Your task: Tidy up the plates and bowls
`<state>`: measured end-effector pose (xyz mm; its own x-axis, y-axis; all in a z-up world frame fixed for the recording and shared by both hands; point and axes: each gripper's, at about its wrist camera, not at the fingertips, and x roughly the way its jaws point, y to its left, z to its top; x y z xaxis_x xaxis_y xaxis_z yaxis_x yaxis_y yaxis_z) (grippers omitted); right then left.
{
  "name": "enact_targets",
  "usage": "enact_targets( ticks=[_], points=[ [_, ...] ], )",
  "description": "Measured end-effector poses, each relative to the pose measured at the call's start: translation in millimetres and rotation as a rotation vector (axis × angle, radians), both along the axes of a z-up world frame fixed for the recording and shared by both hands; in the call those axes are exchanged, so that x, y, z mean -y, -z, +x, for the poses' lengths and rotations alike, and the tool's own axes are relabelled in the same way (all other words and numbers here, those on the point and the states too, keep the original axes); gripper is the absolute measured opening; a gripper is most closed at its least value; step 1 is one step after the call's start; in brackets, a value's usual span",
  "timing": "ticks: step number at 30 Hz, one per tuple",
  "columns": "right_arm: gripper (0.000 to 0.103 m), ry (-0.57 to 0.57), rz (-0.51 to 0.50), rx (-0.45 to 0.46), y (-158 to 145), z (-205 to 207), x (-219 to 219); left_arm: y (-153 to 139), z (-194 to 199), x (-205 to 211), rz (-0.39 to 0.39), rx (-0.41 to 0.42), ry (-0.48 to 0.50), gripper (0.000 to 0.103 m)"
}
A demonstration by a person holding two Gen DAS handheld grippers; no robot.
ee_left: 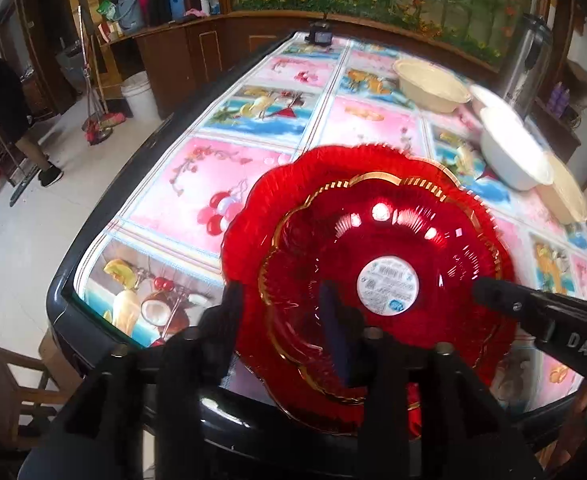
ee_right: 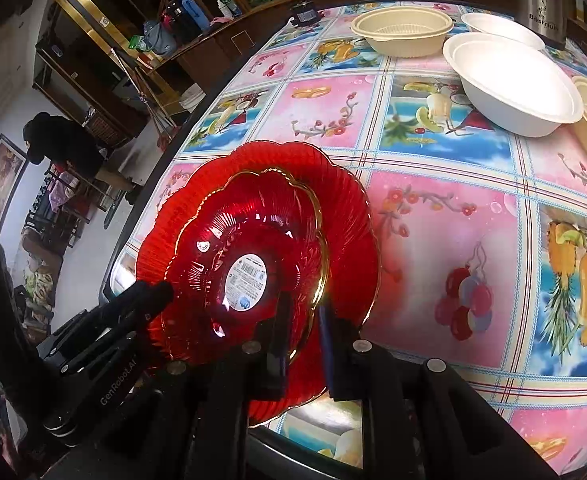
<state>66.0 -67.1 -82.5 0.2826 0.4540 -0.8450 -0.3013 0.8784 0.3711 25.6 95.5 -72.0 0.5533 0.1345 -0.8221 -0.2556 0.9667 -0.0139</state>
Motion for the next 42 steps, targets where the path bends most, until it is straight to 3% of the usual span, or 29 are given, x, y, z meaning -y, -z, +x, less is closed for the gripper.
enact_targets(
  ticks=[7, 9, 11, 15, 23, 25, 28, 31, 42],
  points=[
    [0.018, 0.007, 0.007, 0.002, -3, 1, 5, -6, -1, 1, 0.023, 0.014, -0.008, 0.043],
    [0.020, 0.010, 0.009, 0.003, -3, 1, 7, -6, -2, 1, 0.026, 0.014, -0.009, 0.047],
    [0.020, 0.008, 0.015, 0.002, -4, 0, 8, -8, -2, 1, 0.032, 0.023, -0.015, 0.059],
    [0.022, 0.002, 0.025, 0.006, -6, -2, 8, -12, -6, 1, 0.055, 0.041, -0.025, 0.060],
    [0.042, 0.005, 0.063, 0.021, -12, -6, 10, -19, -11, -1, 0.084, 0.070, -0.044, 0.060],
    [0.055, 0.010, 0.085, 0.026, -15, -8, 12, -23, -13, 0, 0.090, 0.083, -0.047, 0.060],
    [0.066, 0.011, 0.110, 0.037, -20, -10, 14, -29, -15, 1, 0.106, 0.105, -0.048, 0.070],
    [0.079, 0.007, 0.139, 0.042, -25, -11, 16, -34, -16, 4, 0.119, 0.123, -0.044, 0.072],
    [0.084, 0.027, 0.189, 0.070, -38, -14, 29, -49, -10, 13, 0.121, 0.152, -0.023, 0.072]
  ],
)
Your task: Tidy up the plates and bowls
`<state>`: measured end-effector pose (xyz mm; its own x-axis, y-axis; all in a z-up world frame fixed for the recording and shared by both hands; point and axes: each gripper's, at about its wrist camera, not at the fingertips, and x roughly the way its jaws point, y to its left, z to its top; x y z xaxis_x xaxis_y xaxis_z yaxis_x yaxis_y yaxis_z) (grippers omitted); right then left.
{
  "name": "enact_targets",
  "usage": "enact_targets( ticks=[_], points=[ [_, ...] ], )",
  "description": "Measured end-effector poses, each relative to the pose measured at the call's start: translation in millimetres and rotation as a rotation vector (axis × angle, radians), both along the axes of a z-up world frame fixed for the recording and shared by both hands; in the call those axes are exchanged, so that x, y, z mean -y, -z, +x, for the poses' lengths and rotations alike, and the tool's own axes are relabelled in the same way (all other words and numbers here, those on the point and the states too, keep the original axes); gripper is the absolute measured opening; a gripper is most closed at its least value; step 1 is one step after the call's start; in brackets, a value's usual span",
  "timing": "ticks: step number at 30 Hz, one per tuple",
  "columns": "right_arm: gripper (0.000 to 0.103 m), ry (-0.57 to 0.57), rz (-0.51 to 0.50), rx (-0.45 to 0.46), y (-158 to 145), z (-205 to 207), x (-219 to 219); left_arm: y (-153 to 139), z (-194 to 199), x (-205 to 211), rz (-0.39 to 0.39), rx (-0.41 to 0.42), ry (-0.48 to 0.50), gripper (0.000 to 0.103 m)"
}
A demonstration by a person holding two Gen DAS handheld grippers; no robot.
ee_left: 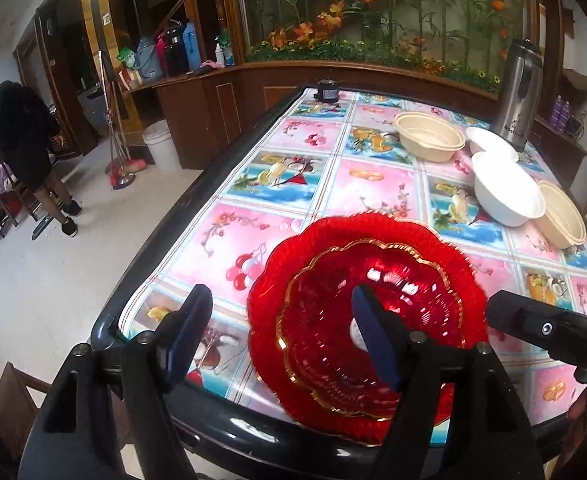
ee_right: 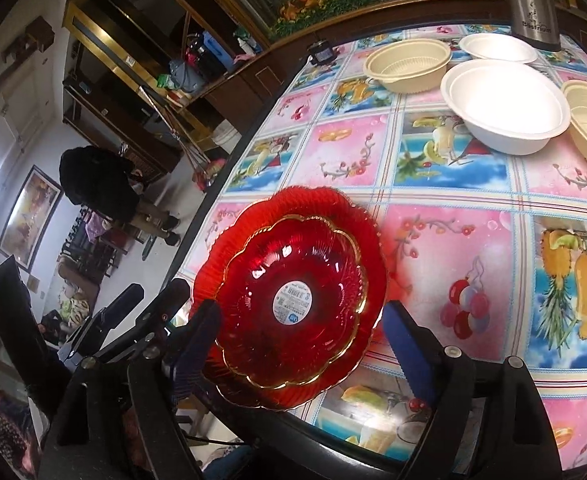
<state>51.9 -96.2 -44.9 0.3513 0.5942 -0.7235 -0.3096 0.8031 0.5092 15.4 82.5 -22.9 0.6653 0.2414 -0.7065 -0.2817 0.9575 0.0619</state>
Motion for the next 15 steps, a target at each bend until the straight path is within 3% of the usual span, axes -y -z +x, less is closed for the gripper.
enact_targets(
  ticks=[9, 15],
  points=[
    [0.085, 0.136, 0.062, 0.044, -20, 9, 55, -21, 42, 31, -0.080, 0.008, 0.084, 0.076],
    [0.086, 0.307, 0.124, 0.020, -19, 34, 113, -19, 88, 76, -0.155, -0.054, 0.139, 0.076]
  ],
)
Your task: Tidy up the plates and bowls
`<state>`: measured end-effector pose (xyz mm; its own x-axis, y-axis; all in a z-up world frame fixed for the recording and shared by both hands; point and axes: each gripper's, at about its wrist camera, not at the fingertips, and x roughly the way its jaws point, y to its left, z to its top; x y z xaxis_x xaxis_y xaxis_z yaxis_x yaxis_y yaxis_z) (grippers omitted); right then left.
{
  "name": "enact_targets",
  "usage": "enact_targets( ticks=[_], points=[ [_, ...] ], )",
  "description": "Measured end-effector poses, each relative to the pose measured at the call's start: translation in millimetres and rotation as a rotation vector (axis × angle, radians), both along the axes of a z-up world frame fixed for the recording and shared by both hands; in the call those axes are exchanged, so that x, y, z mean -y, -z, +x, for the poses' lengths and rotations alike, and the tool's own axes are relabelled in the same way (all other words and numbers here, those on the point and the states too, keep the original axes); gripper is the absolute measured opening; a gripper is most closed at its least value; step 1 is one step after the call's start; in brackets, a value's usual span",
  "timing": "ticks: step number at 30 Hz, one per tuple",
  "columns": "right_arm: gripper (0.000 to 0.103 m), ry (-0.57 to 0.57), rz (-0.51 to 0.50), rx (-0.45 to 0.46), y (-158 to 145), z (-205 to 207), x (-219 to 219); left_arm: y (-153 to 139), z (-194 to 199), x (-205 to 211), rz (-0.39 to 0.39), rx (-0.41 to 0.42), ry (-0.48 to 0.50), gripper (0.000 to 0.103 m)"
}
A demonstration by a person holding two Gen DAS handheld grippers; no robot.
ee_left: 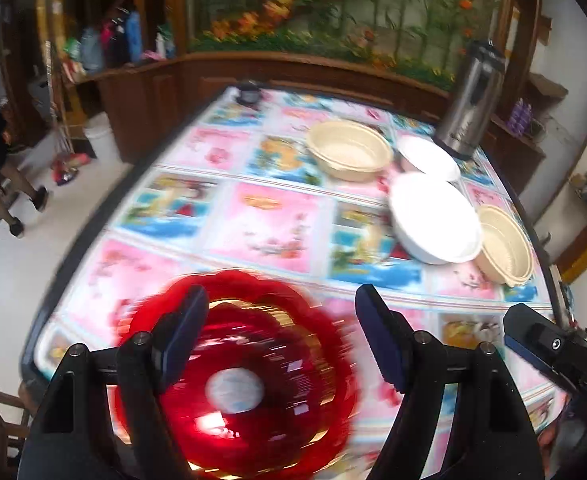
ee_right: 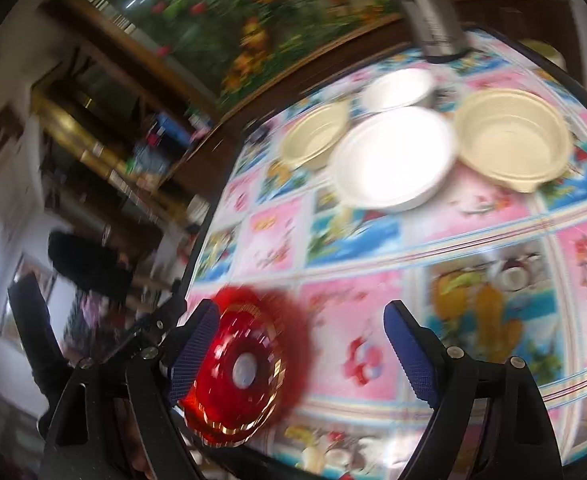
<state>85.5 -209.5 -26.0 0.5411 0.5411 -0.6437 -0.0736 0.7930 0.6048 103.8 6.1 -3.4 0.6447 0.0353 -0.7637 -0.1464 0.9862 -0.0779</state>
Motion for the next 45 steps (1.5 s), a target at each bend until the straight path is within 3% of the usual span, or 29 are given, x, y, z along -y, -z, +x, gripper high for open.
enact_targets(
  ticks=[7, 11, 15, 18, 27, 38, 40, 42, 45],
  points=[
    [0.087, 0.135, 0.098, -0.088, 18, 41, 54, 22, 65, 55, -0.005, -0.110, 0.018, 0.076],
    [0.087, 0.174, 0.123, -0.121, 29, 66, 71, 32, 87, 69, -0.006, -0.125, -0.011, 0.076],
    [0.084, 0.179, 0.147, -0.146, 39, 91, 77, 37, 102, 78, 0.032, -0.109, -0.025, 0.076],
    [0.074, 0.202, 0.149, -0.170, 49, 105, 81, 42, 114, 82, 0.045, -0.119, -0.030, 0.076],
    [0.072, 0.205, 0.141, -0.199, 67, 128, 77, 56, 134, 90, 0.067, -0.136, -0.022, 0.076],
    [0.045, 0.194, 0.080, -0.245, 82, 149, 70, 69, 150, 90, 0.042, -0.176, -0.020, 0.075],
    [0.037, 0.193, 0.064, -0.251, 83, 151, 69, 71, 151, 90, 0.030, -0.181, -0.021, 0.075],
    [0.034, 0.196, 0.061, -0.252, 84, 152, 68, 72, 153, 90, 0.025, -0.181, -0.020, 0.068],
    [0.020, 0.201, 0.035, -0.254, 84, 154, 66, 75, 157, 92, 0.015, -0.198, -0.003, 0.055]
  ],
)
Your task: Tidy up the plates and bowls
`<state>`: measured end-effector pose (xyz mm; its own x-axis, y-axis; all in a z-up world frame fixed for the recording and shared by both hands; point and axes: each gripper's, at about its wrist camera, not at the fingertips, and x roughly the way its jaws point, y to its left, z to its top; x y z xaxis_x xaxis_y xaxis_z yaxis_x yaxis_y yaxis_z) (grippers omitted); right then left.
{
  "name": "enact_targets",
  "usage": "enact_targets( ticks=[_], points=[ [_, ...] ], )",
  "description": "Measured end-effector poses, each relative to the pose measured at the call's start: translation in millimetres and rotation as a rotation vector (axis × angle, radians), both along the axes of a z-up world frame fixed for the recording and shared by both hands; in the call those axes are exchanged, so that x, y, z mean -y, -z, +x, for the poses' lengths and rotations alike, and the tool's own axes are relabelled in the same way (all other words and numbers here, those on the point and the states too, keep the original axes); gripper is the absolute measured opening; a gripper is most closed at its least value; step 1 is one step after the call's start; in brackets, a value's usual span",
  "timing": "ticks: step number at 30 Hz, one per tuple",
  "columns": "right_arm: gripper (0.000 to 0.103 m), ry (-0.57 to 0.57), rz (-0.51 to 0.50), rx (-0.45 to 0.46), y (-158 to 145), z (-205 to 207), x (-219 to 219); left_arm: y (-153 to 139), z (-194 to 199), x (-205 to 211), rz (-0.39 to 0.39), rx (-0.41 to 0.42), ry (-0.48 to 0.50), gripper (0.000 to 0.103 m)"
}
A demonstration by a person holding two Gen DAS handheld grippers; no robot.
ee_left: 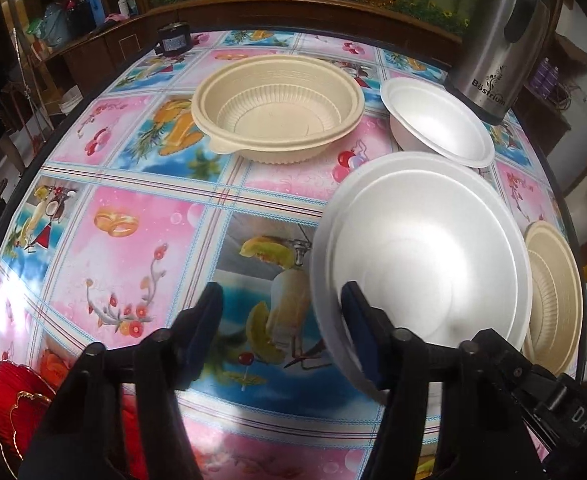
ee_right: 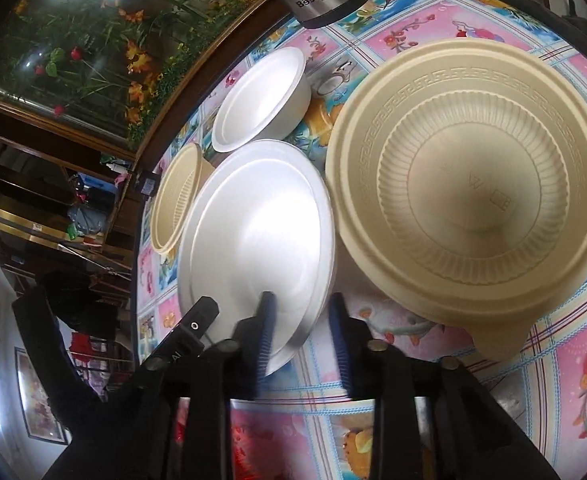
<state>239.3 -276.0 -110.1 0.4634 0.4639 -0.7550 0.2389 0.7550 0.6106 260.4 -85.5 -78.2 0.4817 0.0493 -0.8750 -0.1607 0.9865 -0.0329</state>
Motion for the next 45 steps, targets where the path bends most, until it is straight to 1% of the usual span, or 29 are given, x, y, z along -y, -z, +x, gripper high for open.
enact_targets(
  ticks=[1, 2, 3, 4, 5, 7, 10, 18, 29, 38, 45],
  points=[
    [0.017, 0.001, -0.002, -0.002, 0, 0, 0, 1, 1, 1, -0.008, -0.004, 0.007, 0.048],
    [0.017, 0.001, 0.001, 0.000, 1, 0, 1, 2, 2, 2, -0.014, -0.008, 0.017, 0.038],
    [0.015, -0.003, 0.004, 0.004, 1, 0, 0, 1, 2, 4, -0.012, -0.009, 0.026, 0.033],
    [0.013, -0.008, 0.001, 0.009, 0, -1, -1, 1, 1, 7, -0.007, -0.008, 0.038, 0.022],
    [0.011, -0.015, -0.007, 0.015, -1, -1, -3, 0, 1, 9, -0.004, -0.009, 0.050, 0.017],
    [0.009, -0.020, -0.022, 0.018, -3, -1, -5, 0, -1, 10, -0.003, -0.003, 0.057, 0.017],
    [0.009, -0.017, -0.018, 0.022, -2, -3, -4, -1, -2, 8, -0.014, -0.002, 0.065, 0.016],
    [0.009, -0.021, -0.024, 0.037, -7, -12, -2, -12, -16, 10, 0.000, 0.022, 0.080, 0.014],
    [0.009, -0.043, -0.046, 0.088, -25, -43, -6, -29, -56, 3, -0.014, 0.064, 0.094, 0.014],
    [0.009, -0.064, -0.072, 0.144, -45, -79, -13, -46, -95, -5, -0.017, 0.134, 0.101, 0.014],
    [0.009, -0.077, -0.083, 0.182, -56, -102, -19, -55, -116, -10, -0.020, 0.169, 0.104, 0.014]
  ],
)
